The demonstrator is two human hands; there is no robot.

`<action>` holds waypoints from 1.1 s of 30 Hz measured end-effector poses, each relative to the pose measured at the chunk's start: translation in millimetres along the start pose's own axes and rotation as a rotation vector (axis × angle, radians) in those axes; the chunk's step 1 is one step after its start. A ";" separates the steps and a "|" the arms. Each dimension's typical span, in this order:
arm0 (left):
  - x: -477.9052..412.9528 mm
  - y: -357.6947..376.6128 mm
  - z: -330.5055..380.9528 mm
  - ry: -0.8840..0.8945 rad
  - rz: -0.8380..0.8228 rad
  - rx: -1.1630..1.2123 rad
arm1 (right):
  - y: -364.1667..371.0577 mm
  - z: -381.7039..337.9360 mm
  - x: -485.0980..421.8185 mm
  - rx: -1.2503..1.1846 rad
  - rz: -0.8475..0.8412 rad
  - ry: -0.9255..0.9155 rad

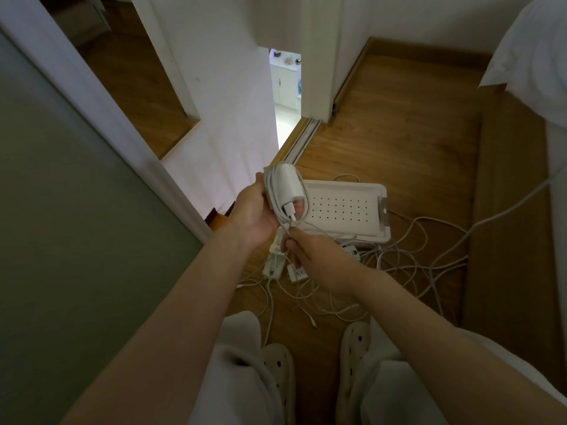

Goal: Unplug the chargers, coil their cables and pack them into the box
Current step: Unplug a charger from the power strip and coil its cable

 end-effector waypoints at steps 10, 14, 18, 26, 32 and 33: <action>19.9 -5.6 27.3 0.158 -0.086 -0.592 | -25.1 25.2 -4.6 0.051 0.030 0.139; 14.3 -16.3 22.5 0.122 -0.124 -1.236 | -29.8 23.5 -4.6 0.343 0.070 0.119; 5.0 -32.6 19.4 0.134 -0.132 -1.492 | -33.5 26.4 -2.8 0.431 0.112 0.141; -5.2 -40.2 20.3 0.241 0.007 -1.628 | -44.5 26.1 -2.8 0.206 0.293 0.200; -18.9 -42.0 13.7 0.397 0.127 -1.673 | -42.5 9.3 -0.6 0.054 0.350 0.162; -19.6 -40.0 12.9 0.422 0.149 -1.683 | -39.9 5.0 0.1 0.032 0.350 0.144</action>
Point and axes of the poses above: each hand's wrist, its own x-axis away from the middle knuckle, its own y-axis out of the palm, z = x × y, the point moved 2 cm from there along -x, towards the middle knuckle, and after that the axes turned 4 degrees about x, right-handed, at the moved point
